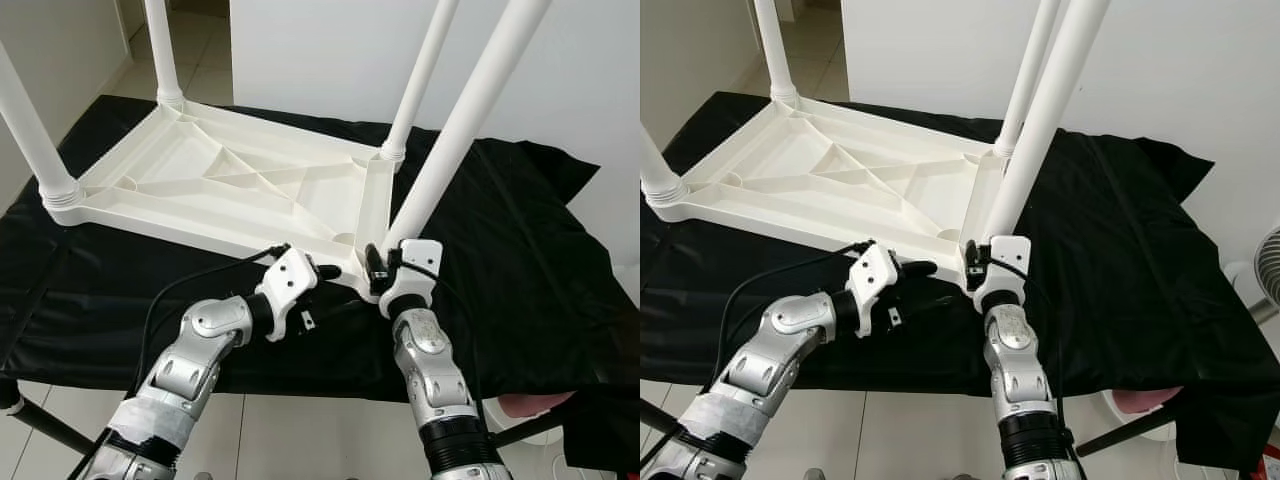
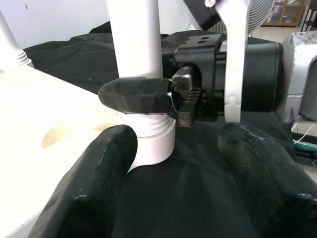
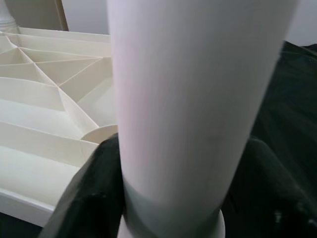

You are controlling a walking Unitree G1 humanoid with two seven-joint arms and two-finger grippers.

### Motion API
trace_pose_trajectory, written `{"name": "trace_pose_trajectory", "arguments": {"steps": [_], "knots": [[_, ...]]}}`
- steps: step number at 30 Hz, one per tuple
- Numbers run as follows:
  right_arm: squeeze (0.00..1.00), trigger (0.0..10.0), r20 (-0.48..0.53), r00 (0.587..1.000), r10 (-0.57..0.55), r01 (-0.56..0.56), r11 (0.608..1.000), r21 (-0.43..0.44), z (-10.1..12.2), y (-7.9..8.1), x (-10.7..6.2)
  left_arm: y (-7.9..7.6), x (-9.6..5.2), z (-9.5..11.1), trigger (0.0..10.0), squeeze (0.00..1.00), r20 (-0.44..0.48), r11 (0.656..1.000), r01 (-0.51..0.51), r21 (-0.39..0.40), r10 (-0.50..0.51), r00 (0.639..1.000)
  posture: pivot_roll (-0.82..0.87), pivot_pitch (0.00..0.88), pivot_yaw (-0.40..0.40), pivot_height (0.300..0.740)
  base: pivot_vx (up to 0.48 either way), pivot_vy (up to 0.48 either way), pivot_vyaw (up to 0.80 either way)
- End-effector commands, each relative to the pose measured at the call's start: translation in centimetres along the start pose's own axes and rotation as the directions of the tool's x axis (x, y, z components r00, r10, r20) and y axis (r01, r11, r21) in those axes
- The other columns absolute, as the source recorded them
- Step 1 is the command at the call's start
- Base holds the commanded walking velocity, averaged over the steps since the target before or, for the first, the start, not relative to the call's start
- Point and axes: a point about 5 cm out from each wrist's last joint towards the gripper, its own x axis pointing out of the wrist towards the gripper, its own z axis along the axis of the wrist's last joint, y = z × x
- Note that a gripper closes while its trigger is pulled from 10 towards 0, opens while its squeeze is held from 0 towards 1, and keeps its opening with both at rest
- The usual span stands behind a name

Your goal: Building children table

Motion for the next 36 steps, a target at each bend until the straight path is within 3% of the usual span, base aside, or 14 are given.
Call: {"name": "trace_pose_trajectory", "arguments": {"steps": [1,6,7,9,10,13,17,22,25,26,27,34,35,36], "knots": [[1.0,10.0,0.002,1.0,0.012,-0.012,1.0,0.013,-0.1,-0.8,-0.1,0.3,0.2,0.1,10.0,0.0,0.002,1.0,-0.027,0.009,0.027,1.0,-0.02,0.0,-0.113,0.74,0.0,0.0,0.0],[1.0,10.0,0.029,0.995,0.093,-0.093,0.996,0.003,0.6,-1.9,-0.1,0.4,0.2,0.2,10.0,0.0,0.004,0.999,-0.031,0.012,0.031,1.0,-0.02,0.0,-0.108,0.74,0.0,0.0,0.0],[1.0,10.0,0.013,0.984,0.176,-0.176,0.984,0.002,0.7,-2.5,-0.1,0.5,0.1,0.2,10.0,0.0,0.004,0.999,-0.031,0.013,0.031,1.0,-0.02,0.0,-0.105,0.74,0.0,0.0,0.0],[1.0,10.0,-0.006,0.976,0.219,-0.219,0.976,-0.014,0.6,-3.0,0.0,0.5,0.1,0.2,10.0,0.0,0.003,0.999,-0.032,0.015,0.032,0.999,-0.02,0.0,-0.097,0.74,0.0,0.0,0.0],[0.04,10.0,-0.014,0.972,0.234,-0.234,0.972,-0.027,0.6,-3.2,0.0,0.6,0.0,0.2,10.0,0.0,0.003,0.999,-0.032,0.015,0.032,0.999,-0.02,0.0,-0.097,0.74,0.0,0.0,0.0],[0.04,10.0,-0.042,0.942,0.332,-0.334,0.941,-0.06,0.5,-3.6,0.0,0.6,0.0,0.2,10.0,0.0,0.002,0.999,-0.033,0.016,0.033,0.999,-0.02,0.0,-0.093,0.74,0.0,0.0,0.0],[0.0,10.0,-0.112,0.854,0.508,-0.519,0.846,-0.123,0.3,-4.5,0.5,0.4,0.2,0.3,10.0,0.0,0.005,1.0,-0.016,0.012,0.016,1.0,-0.02,0.0,-0.085,0.74,0.0,0.0,0.0],[0.0,10.0,-0.144,0.804,0.578,-0.594,0.791,-0.142,0.2,-4.5,0.8,0.2,0.4,0.3,10.0,0.0,0.007,1.0,-0.006,0.012,0.006,1.0,-0.02,0.0,-0.086,0.74,0.0,0.0,0.0],[0.0,10.0,-0.188,0.738,0.648,-0.674,0.72,-0.162,0.2,-4.0,1.9,0.2,0.5,0.4,10.0,0.0,0.009,1.0,0.001,0.015,-0.001,1.0,-0.01,0.0,-0.086,0.74,0.0,0.0,0.0],[0.0,10.0,-0.188,0.738,0.648,-0.674,0.72,-0.162,0.2,-4.0,1.9,0.2,0.5,0.4,10.0,0.0,0.009,1.0,0.001,0.015,-0.001,1.0,-0.01,0.0,-0.086,0.74,0.0,0.0,0.0],[0.0,10.0,-0.21,0.713,0.669,-0.7,0.694,-0.168,0.2,-3.8,2.6,0.2,0.5,0.5,10.0,0.0,0.011,1.0,0.003,0.017,-0.003,1.0,-0.01,0.0,-0.083,0.74,0.0,0.0,0.0],[0.0,10.0,-0.235,0.694,0.68,-0.719,0.672,-0.176,0.2,-3.8,3.4,0.3,0.6,0.6,10.0,0.0,0.011,1.0,0.008,0.022,-0.008,1.0,0.0,0.0,-0.077,0.74,0.0,0.0,0.0],[0.0,5.6,-0.242,0.686,0.686,-0.726,0.666,-0.172,0.2,-3.8,3.6,0.3,0.6,0.6,10.0,0.0,0.011,1.0,0.009,0.022,-0.01,1.0,0.0,0.0,-0.073,0.74,0.0,0.0,0.0],[0.0,5.6,-0.242,0.686,0.686,-0.726,0.666,-0.172,0.2,-3.8,3.6,0.3,0.6,0.6,10.0,0.0,0.011,1.0,0.009,0.022,-0.01,1.0,0.0,0.0,-0.073,0.74,0.0,0.0,0.0]]}}
